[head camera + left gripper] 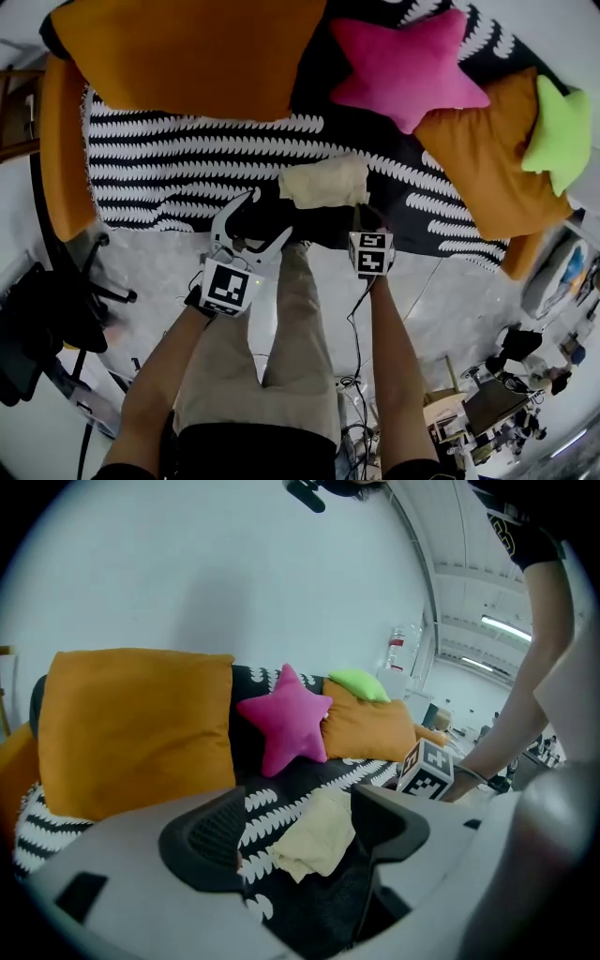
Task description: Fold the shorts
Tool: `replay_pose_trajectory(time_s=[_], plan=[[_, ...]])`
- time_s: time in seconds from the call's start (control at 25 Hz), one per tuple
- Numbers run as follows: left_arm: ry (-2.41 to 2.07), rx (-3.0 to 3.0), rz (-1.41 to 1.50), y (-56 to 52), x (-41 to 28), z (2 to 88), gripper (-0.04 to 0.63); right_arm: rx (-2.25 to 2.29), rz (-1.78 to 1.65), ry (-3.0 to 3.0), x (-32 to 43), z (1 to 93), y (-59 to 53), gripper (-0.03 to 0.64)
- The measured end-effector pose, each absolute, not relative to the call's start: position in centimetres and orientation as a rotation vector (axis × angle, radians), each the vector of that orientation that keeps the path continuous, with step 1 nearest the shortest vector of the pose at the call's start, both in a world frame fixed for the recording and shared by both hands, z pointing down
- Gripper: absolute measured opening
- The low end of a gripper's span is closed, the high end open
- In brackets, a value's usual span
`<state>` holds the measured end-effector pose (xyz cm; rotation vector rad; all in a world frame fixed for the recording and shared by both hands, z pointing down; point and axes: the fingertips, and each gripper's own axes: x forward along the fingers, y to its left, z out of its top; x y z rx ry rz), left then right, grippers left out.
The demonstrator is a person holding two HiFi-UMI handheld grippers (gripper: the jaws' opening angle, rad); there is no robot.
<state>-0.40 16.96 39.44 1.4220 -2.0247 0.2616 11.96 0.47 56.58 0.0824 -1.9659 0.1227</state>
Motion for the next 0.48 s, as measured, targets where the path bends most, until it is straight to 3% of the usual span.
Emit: replay_pose_trajectory(time_s=[0.24,0.36,0.48], plan=[[-2.007,1.458,0.286,17.0,-1.3,38.6,0.347,-0.189,0.071,-2.089,9.2,47.3,6.5,0.025],[-1.997,1.491,0.291,17.2,-1.8,37.3,0.345,0.039,-0.022,-2.048,10.9,43.7,-1.0,0.025],[-2.002,1.517,0.295,17.6,-2.6,36.2,0.344,0.526,0.128,-2.084,13.0,35.9,-12.9,0.023]])
